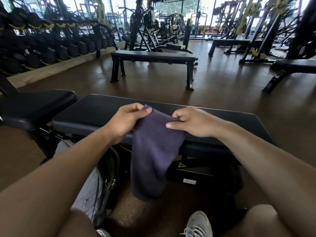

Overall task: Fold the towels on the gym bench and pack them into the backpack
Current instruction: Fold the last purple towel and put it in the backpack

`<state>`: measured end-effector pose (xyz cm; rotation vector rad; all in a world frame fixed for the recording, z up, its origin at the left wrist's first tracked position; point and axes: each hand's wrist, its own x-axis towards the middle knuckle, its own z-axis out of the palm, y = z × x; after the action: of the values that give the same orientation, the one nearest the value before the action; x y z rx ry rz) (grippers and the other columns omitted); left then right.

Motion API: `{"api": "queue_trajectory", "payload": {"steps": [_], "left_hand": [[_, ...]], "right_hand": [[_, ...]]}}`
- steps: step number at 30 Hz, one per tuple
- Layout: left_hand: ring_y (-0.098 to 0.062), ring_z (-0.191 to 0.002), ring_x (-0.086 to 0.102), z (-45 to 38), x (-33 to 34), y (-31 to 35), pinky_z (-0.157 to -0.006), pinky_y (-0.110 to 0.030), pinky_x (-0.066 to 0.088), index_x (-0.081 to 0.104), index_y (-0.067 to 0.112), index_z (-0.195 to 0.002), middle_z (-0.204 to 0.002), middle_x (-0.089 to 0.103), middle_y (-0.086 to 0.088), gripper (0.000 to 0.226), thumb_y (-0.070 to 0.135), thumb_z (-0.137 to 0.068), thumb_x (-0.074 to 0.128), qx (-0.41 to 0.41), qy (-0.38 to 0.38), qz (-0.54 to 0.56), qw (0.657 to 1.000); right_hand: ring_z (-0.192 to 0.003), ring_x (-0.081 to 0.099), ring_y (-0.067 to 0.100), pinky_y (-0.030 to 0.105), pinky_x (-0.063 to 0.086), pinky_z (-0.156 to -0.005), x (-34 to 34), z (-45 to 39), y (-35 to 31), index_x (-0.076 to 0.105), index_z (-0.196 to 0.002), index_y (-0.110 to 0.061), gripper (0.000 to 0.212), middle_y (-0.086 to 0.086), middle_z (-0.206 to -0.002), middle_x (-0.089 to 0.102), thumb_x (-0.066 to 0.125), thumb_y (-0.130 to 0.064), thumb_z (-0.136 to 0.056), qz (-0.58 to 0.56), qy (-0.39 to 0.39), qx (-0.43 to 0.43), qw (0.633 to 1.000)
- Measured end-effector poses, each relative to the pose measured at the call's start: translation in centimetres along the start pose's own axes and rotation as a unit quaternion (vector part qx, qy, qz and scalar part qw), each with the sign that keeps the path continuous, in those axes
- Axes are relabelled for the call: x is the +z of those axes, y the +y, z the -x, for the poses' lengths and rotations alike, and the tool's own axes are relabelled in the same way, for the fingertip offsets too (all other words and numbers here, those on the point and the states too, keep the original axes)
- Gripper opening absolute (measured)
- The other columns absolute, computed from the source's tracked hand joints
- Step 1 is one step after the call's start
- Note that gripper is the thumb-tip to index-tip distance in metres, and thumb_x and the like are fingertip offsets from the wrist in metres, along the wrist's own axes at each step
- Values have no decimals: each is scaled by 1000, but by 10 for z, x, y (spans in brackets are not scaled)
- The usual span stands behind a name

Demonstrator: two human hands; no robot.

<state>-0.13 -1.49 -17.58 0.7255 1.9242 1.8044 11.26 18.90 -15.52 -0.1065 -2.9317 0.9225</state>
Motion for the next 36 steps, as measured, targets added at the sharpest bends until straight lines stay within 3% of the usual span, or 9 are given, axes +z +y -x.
{"api": "queue_trajectory", "payload": {"steps": [4,8,13,19,25,28,31,33,36], "left_hand": [[-5,-62,58,2,3,-9,-55,-21,41,53,20,-80,-75,67,4,23,12,-94,68,-31,-58,-38,997],[-8,-71,58,1,7,-8,-71,-23,47,53,17,-78,-73,61,5,23,7,-95,65,-3,-66,-26,997],[-4,-67,64,4,12,-4,-67,-20,53,50,17,-80,-73,67,7,23,7,-96,63,0,-108,25,994],[-8,-67,65,5,17,1,-57,-21,52,50,19,-78,-76,66,-1,23,14,-89,70,14,-86,45,995],[-12,-67,63,4,25,-2,-53,-23,49,55,19,-77,-78,67,-3,22,24,-79,76,5,-79,65,995],[-22,-96,71,3,16,-7,-81,-35,56,67,14,-100,-102,75,-6,38,27,-73,89,-42,-129,63,989],[-23,-123,64,9,15,-19,-108,-41,47,68,17,-124,-128,71,-5,54,18,-73,87,-111,-257,-30,960],[-19,-129,60,13,20,-27,-117,-43,38,64,18,-130,-132,69,1,59,8,-76,85,-156,-332,-95,925],[-16,-127,61,13,13,-27,-119,-42,35,65,19,-127,-130,70,4,63,18,-68,87,-198,-367,-129,899]], "right_hand": [[-63,57,-3,24,40,-63,-11,1,2,67,-74,-23,30,-8,-64,68,83,-49,-77,92,102,-24,990],[-59,59,-2,19,41,-60,-14,4,-3,67,-76,-25,29,-12,-63,68,86,-48,-73,65,66,-56,994],[-79,57,7,31,45,-76,-15,4,-3,68,-112,-40,47,-16,-67,58,78,-64,-73,159,125,-30,979],[-94,49,12,34,40,-89,-18,5,-11,66,-88,-32,52,-13,-86,54,65,-80,-67,195,97,-64,974],[-71,53,16,36,42,-63,11,0,-20,44,-75,-27,46,-7,-72,56,62,-68,-85,181,62,-67,979],[-61,48,15,35,38,-58,1,-4,-20,47,-71,-19,44,-5,-67,53,60,-53,-95,132,38,-62,989],[-57,46,10,28,38,-55,-16,1,-28,58,-77,-3,43,0,-66,54,62,-40,-98,-7,50,-54,997],[-68,61,11,27,50,-64,-28,8,-29,67,-91,1,34,5,-77,67,63,-32,-99,-187,50,-30,981],[-84,74,17,31,59,-78,-48,16,-10,74,-103,-11,21,6,-94,78,63,-29,-98,-355,82,18,931]]}}
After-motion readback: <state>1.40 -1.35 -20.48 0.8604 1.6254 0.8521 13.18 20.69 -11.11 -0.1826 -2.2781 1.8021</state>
